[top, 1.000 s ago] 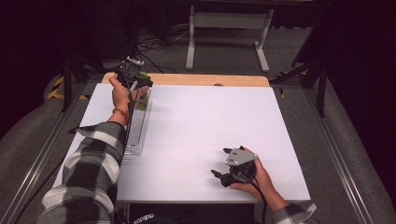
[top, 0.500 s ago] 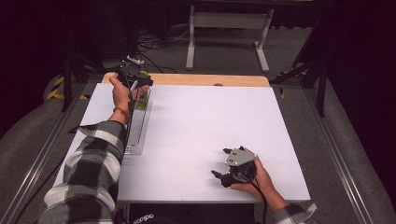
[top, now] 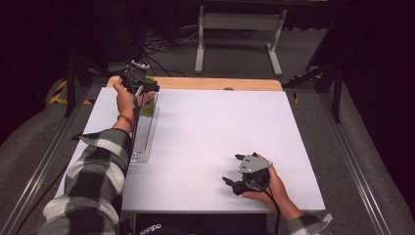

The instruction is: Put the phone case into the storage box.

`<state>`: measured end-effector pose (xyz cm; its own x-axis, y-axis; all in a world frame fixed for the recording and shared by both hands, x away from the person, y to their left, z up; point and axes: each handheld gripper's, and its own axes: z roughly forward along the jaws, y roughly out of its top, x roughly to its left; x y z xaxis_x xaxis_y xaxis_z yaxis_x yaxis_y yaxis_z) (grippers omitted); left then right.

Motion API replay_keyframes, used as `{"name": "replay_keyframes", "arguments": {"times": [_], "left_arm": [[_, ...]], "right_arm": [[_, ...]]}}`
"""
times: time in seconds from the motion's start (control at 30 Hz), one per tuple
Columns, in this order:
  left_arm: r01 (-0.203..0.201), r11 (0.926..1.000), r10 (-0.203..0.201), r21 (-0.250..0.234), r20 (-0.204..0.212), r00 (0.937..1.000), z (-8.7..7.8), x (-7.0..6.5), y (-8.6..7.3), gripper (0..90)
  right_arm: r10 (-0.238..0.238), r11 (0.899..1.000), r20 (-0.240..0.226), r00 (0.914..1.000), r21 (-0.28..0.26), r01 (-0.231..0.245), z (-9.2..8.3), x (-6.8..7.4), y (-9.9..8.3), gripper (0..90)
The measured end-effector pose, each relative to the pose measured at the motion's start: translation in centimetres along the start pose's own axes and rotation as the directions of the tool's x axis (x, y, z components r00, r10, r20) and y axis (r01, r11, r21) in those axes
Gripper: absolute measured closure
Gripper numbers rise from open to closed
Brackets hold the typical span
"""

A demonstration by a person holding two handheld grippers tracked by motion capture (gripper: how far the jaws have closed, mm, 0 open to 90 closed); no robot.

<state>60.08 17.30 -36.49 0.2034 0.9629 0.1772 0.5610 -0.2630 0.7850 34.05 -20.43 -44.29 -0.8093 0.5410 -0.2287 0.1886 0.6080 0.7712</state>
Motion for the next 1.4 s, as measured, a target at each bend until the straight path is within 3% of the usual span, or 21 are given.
{"name": "replay_keyframes", "arguments": {"times": [0.33, 0.57, 0.73, 0.77, 0.93, 1.2, 1.4], "left_arm": [[0.004, 1.0, -0.004, 0.0, 0.021, 0.9998, -1.0, 0.3, -0.4, 14.3], [-0.025, 0.9997, 0.025, -0.003, 0.015, 0.9996, -1.0, 0.3, -0.3, 14.3], [-0.012, 0.9999, 0.012, -0.008, 0.036, 0.9993, -1.0, 0.4, -0.3, 13.1], [-0.013, 0.9997, 0.013, -0.019, 0.028, 0.9995, -1.0, 0.3, -0.3, 11.4], [0.0, 0.9987, 0.003, -0.052, 0.069, 0.9976, -1.4, 0.2, -0.1, 4.8], [0.005, 0.9958, 0.003, -0.092, 0.092, 0.9958, -2.3, 0.6, -0.1, 5.0], [-0.015, 0.9907, 0.031, -0.135, 0.114, 0.993, -4.1, 0.8, -0.6, 7.3]], "right_arm": [[-0.006, 1.0, -0.006, 1.0, 0.002, 0.006, 0.1, 0.2, 0.1, 15.4], [-0.012, 1.0, -0.005, 0.9999, -0.002, 0.012, 0.0, 0.3, 0.2, 15.4], [-0.009, 1.0, -0.009, 0.9999, 0.002, 0.009, 0.0, 0.2, 0.1, 15.3], [-0.01, 1.0, -0.008, 0.9999, 0.003, 0.01, 0.0, 0.2, 0.1, 15.3], [-0.007, 1.0, -0.008, 0.9999, 0.002, 0.008, 0.0, 0.2, 0.1, 15.2], [-0.014, 1.0, -0.009, 0.9999, 0.005, 0.014, 0.1, 0.4, 0.2, 15.2], [-0.016, 1.0, -0.007, 0.9999, 0.0, 0.016, -0.1, 0.3, 0.2, 15.2]]}}
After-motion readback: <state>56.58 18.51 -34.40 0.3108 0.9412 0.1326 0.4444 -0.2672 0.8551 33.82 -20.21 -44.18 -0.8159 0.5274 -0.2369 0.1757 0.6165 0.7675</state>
